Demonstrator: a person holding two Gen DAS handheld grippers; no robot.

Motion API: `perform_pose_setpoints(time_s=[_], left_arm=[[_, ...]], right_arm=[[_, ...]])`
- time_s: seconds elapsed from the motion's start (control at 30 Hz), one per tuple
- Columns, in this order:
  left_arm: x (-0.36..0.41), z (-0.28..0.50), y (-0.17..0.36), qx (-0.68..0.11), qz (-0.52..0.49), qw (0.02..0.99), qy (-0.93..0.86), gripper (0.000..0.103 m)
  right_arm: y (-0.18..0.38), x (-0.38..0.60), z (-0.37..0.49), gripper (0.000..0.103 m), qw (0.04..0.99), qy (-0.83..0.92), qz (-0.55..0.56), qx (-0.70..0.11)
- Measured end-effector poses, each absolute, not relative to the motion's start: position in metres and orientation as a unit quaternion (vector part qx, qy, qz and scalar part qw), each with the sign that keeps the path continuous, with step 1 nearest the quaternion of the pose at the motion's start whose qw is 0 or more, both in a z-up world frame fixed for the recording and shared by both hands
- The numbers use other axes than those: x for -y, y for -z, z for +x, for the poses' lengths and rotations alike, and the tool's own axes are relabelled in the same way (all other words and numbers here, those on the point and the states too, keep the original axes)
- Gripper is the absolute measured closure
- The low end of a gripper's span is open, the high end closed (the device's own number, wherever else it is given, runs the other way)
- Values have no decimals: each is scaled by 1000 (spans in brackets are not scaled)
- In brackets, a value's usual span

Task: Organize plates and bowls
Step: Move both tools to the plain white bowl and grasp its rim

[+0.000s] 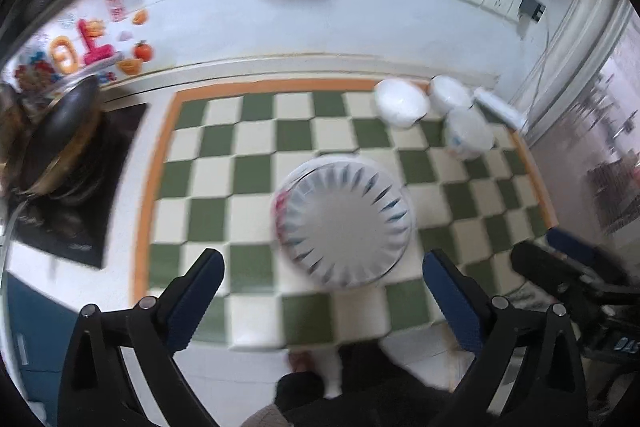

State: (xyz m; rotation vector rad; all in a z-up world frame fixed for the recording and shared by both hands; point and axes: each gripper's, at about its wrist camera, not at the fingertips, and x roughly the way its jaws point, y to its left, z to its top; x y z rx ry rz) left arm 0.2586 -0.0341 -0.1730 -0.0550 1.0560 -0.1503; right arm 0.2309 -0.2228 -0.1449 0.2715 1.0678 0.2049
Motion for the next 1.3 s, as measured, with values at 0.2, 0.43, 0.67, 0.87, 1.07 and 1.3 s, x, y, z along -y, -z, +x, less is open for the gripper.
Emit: perform_pose_setpoints(time_s=[0.2,0.43,0.67,0.87,1.07,1.3], left_arm=[[76,343,184,-498,-49,863,72,0],[121,459,223,-540,-45,839,50,0],[137,554,288,-613,-66,786,33,0],[147,591,326,-651,-84,753,47,14],[155,607,353,-682,-99,722,60,66],[167,613,363,-690,-97,712,80,85]], right_arm=[[173,284,307,6,830,-92,168,-524],[222,350,444,6,794,-88,183,-572],[286,363,565,7,749,-93,148,-639],[327,360,621,19,716,-102,133,-678],[356,353,640,57,691,-108,135,-702],[375,352,635,90,688,-88,136,-708]])
